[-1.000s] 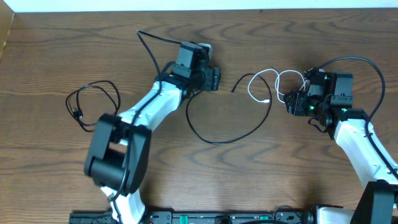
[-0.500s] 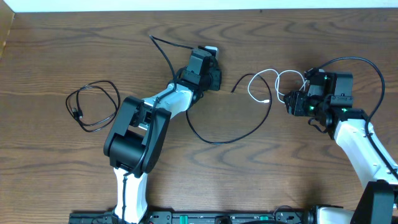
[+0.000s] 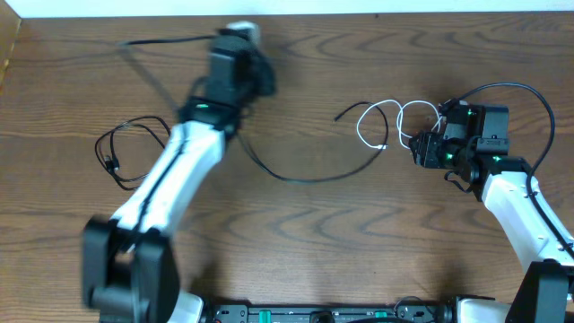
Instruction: Untangle cables
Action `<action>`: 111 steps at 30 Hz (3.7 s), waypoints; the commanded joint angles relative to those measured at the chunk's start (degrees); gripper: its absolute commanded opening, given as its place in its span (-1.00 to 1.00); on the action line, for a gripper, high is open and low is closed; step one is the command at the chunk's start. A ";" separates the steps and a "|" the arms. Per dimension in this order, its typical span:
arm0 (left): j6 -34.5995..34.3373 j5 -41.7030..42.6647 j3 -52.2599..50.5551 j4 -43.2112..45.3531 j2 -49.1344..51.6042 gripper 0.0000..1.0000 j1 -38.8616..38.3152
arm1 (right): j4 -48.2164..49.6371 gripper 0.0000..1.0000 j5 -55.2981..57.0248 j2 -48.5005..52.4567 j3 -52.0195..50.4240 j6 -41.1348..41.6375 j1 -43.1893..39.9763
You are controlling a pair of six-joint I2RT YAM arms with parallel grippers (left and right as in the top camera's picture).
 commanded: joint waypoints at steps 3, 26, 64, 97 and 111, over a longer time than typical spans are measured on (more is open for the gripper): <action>5.75 -9.73 0.57 -1.49 -13.44 -0.85 15.58 | 0.02 0.15 0.20 -0.24 0.15 0.24 0.09; 0.63 10.21 0.55 -7.80 -8.81 0.24 43.34 | -0.15 0.14 0.15 -0.24 0.15 0.26 0.09; 40.44 2.12 0.66 -43.47 18.14 -0.85 -1.20 | -0.13 0.14 0.17 -0.24 0.15 0.26 0.09; 18.99 -13.31 4.42 -39.10 -9.64 -0.85 2.43 | -0.15 0.14 0.15 -0.24 0.15 0.26 0.09; 15.23 -40.30 4.42 -28.15 -9.64 -0.85 17.64 | -0.15 0.15 0.17 -0.24 0.15 0.24 0.09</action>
